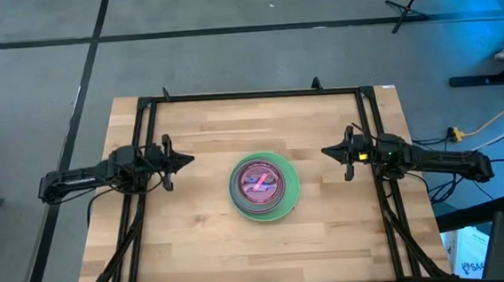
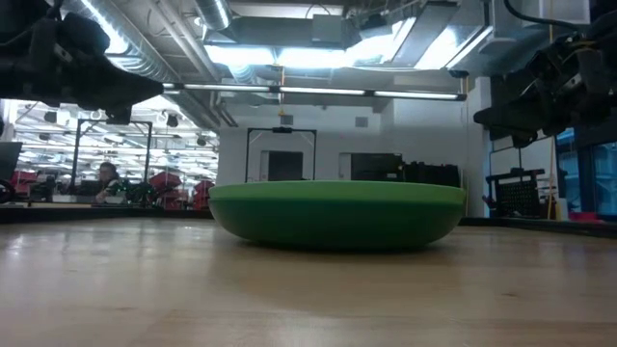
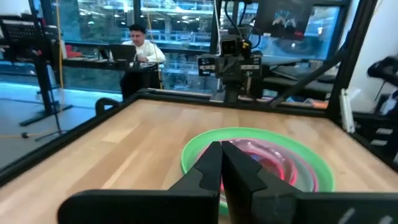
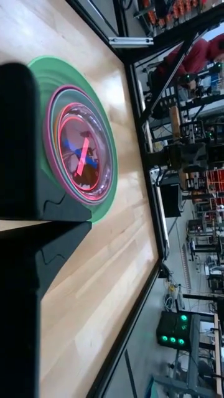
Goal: Stack plastic plates
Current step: Return to Home Position
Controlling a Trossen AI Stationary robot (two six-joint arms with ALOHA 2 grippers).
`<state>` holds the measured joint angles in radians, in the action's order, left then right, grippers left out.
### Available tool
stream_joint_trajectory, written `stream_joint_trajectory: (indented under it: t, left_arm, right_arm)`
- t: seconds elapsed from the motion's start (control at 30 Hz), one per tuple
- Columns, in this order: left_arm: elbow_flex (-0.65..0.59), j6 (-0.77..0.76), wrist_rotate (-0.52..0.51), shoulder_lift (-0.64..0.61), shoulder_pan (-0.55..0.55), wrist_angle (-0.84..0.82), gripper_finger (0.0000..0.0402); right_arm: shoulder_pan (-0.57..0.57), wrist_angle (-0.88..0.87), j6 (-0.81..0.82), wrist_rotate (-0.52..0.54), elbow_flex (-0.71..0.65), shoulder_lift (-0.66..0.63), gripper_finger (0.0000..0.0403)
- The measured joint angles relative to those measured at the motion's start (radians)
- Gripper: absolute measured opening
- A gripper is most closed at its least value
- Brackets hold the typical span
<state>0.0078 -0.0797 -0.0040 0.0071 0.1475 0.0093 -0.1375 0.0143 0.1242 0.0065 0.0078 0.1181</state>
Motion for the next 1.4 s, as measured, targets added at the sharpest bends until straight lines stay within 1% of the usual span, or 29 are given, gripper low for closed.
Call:
stream_joint_trajectory:
  t: [0.17,1.4]
  left_arm:
    - [0.0,-0.042,-0.004,-0.001,0.0,0.0,0.0006]
    - [0.0,-0.042,-0.009,-0.001,0.0,0.001,0.0006]
  right_arm:
    - [0.0,0.0,0.001,0.001,0.0,0.0,0.0001]
    - [0.0,-0.001,0.001,0.001,0.0,0.0,0.0001]
